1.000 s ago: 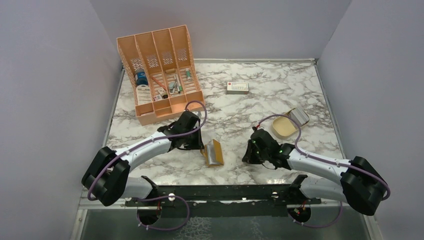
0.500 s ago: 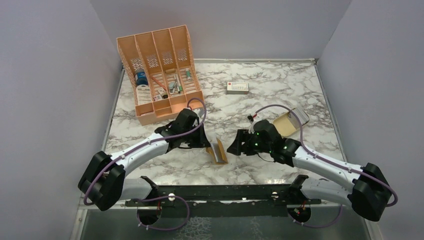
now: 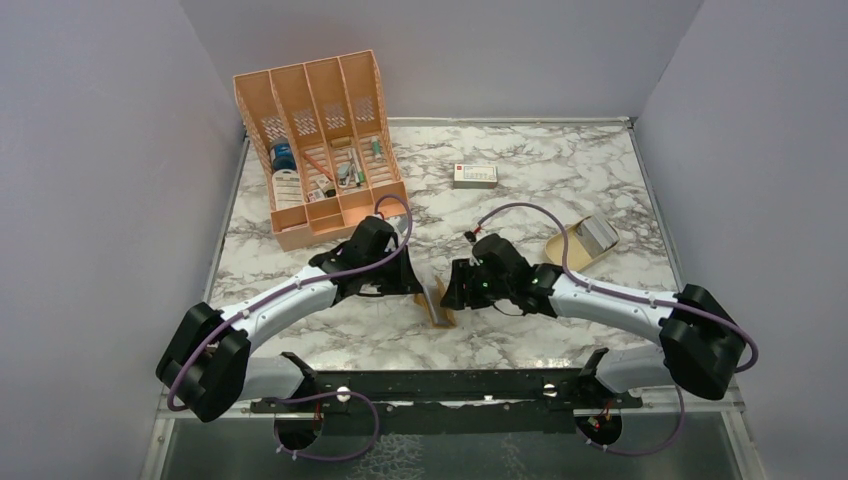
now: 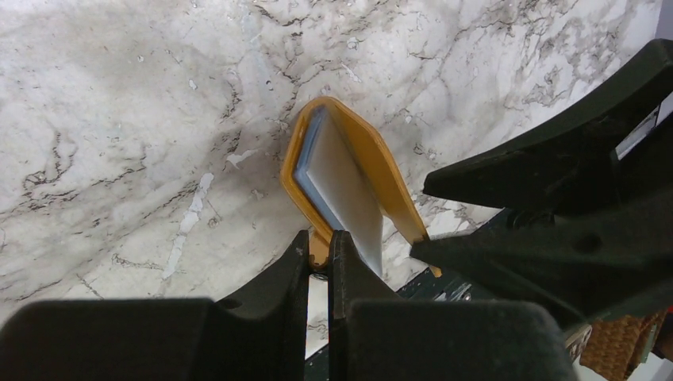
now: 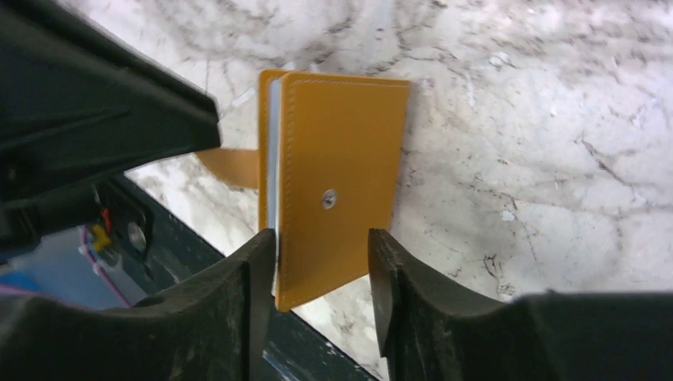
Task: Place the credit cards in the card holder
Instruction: Open the card holder at the center of the board.
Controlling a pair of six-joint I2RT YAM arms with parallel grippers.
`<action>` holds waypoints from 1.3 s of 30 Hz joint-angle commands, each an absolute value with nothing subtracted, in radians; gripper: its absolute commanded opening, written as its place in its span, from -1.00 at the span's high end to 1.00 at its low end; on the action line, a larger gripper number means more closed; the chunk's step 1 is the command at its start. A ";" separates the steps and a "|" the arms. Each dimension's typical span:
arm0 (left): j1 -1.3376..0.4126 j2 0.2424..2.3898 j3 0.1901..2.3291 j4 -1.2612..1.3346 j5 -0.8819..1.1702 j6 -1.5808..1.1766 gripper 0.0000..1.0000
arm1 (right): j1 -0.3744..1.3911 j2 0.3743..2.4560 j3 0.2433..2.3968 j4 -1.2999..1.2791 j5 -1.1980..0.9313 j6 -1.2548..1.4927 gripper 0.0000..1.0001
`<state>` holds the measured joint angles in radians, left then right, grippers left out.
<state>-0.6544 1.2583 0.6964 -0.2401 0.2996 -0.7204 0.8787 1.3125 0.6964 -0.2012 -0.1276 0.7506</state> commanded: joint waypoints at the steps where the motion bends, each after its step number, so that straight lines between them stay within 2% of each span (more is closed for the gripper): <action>1: -0.652 1.231 0.704 -0.241 0.286 -0.708 1.00 | 0.884 1.340 0.725 -0.271 0.020 0.762 0.30; 5: -0.652 1.214 0.700 -0.306 0.195 -0.696 0.99 | 0.884 1.307 0.666 -0.268 0.111 0.769 0.75; 8: -0.651 1.213 0.700 -0.353 0.152 -0.680 0.84 | 0.883 1.295 0.620 -0.255 0.109 0.799 0.96; 13: -0.651 1.224 0.693 -0.367 0.196 -0.683 0.54 | 0.883 1.238 0.531 -0.192 0.095 0.867 0.99; 20: -0.650 1.208 0.678 -0.245 0.430 -0.712 -0.27 | 0.884 1.155 0.505 -0.169 0.087 0.888 0.99; 25: -0.650 1.198 0.650 -0.128 0.514 -0.779 -0.53 | 0.884 1.138 0.538 -0.204 0.077 0.879 0.99; 28: -0.652 1.212 0.647 -0.105 0.505 -0.784 -0.61 | 0.884 1.125 0.543 -0.215 0.077 0.876 0.99; 32: -0.651 1.274 0.649 -0.107 0.496 -0.755 -0.61 | 0.884 1.122 0.537 -0.215 0.085 0.881 0.99; 39: -0.651 1.293 0.656 -0.192 0.409 -0.708 -0.42 | 0.884 1.121 0.486 -0.214 0.127 0.902 0.99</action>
<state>-0.6518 1.2942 0.6556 -0.1532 0.4557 -0.7475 0.8780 1.1347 0.5140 -0.2161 0.0669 0.8761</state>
